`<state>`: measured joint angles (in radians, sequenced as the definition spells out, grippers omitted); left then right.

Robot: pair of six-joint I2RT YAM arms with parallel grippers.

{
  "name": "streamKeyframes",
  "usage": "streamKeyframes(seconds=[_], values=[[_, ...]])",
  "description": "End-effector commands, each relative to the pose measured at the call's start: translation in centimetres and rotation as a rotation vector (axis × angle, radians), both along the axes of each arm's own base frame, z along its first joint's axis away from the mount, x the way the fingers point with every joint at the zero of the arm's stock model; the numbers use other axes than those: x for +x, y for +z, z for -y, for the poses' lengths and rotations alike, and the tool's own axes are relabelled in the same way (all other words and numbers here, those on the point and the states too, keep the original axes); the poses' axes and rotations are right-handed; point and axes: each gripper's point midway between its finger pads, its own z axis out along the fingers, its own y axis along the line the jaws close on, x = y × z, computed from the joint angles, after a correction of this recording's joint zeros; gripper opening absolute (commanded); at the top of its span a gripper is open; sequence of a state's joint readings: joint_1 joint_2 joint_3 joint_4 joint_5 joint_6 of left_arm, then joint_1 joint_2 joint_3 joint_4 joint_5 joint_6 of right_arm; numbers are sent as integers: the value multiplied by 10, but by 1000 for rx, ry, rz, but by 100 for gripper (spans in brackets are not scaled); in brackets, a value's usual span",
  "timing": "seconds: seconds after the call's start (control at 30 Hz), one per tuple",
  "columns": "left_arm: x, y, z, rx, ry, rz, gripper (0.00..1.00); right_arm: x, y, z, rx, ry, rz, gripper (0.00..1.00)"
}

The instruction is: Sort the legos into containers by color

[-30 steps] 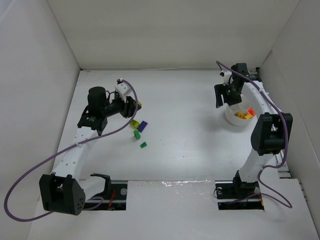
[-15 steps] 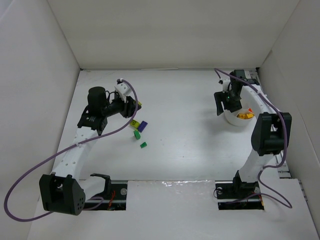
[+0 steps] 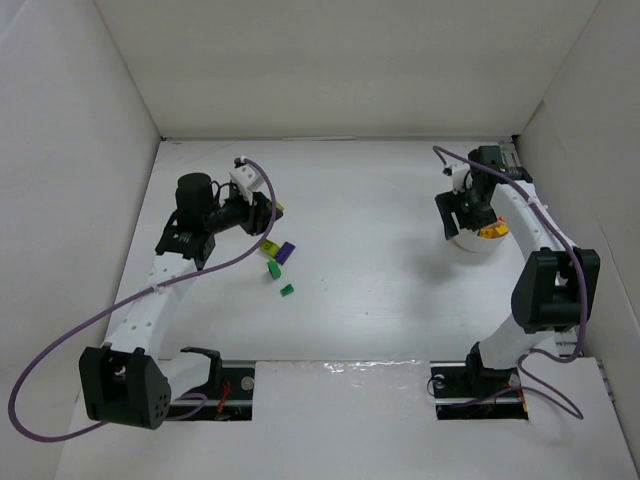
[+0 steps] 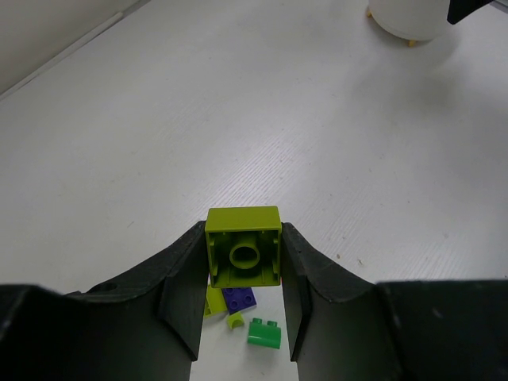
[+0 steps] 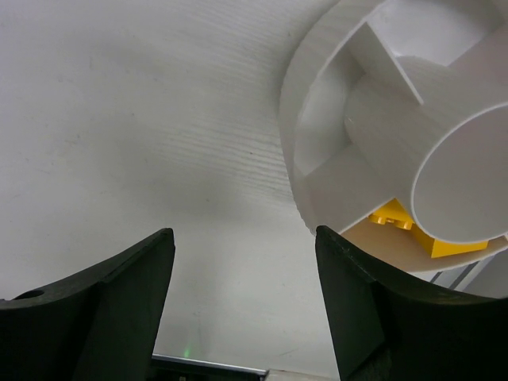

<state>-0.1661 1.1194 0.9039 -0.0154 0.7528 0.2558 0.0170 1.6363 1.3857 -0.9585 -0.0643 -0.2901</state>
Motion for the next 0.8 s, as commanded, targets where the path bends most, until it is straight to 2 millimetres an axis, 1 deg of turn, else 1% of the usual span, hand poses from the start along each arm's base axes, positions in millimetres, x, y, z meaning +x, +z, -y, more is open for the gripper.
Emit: streamKeyframes(seconds=[0.0, 0.03, 0.07, 0.1, 0.13, 0.2, 0.23, 0.27, 0.3, 0.33, 0.37, 0.4, 0.43, 0.47, 0.5, 0.53, 0.57, 0.6, 0.63, 0.67, 0.7, 0.73, 0.77], values=[[5, 19, 4, -24, -20, 62, 0, -8, 4, 21, -62, -3, 5, 77], [6, 16, 4, -28, -17, 46, 0, -13, 1, 26, -74, -5, -14, 77], [5, 17, 6, -31, -27, 45, 0, -13, 1, 31, -77, -12, -15, 77], [5, 17, 6, -31, -28, 45, 0, -13, 7, 30, -73, 7, 4, 77], [6, 18, 6, -33, -28, 54, 0, -16, 7, 33, -65, -3, 5, 77], [6, 18, 6, -33, -28, 54, 0, -16, 18, 28, -44, 37, 45, 78], [6, 18, 6, -33, -28, 54, 0, -18, 21, 24, -25, 55, 52, 78], [6, 18, 6, -38, -25, 47, 0, -16, 28, 14, 24, 75, 78, 78], [6, 21, 7, -43, -34, 59, 0, -17, 33, 9, 46, 98, 95, 78], [6, 21, 7, -43, -34, 59, 0, -15, 43, 4, 67, 125, 132, 78], [5, 21, 7, -48, -32, 52, 0, -16, 47, -2, 95, 138, 144, 79], [5, 21, 7, -48, -32, 52, 0, -12, 55, -12, 145, 163, 169, 79], [5, 21, 7, -48, -32, 52, 0, -14, 61, -16, 167, 174, 178, 79], [5, 21, 7, -48, -32, 52, 0, -14, 61, -20, 186, 183, 180, 79], [5, 21, 7, -48, -32, 52, 0, -8, 68, -20, 190, 171, 207, 79], [5, 21, 7, -48, -32, 52, 0, -4, 73, -25, 194, 175, 225, 80], [5, 21, 7, -48, -32, 52, 0, -1, 71, -24, 197, 143, 221, 82], [5, 21, 7, -48, -32, 52, 0, 10, 70, -26, 186, 134, 246, 84], [5, 21, 7, -48, -32, 52, 0, 14, 68, -26, 163, 120, 247, 86], [7, 18, 8, -47, -32, 43, 0, 21, 67, -25, 165, 95, 249, 92], [7, 18, 8, -47, -32, 43, 0, 29, 71, -27, 165, 83, 271, 93], [7, 18, 8, -47, -32, 43, 0, 30, 65, -28, 149, 67, 254, 93], [9, 22, 7, -45, -24, 52, 0, 39, 72, -29, 153, 61, 280, 95]])
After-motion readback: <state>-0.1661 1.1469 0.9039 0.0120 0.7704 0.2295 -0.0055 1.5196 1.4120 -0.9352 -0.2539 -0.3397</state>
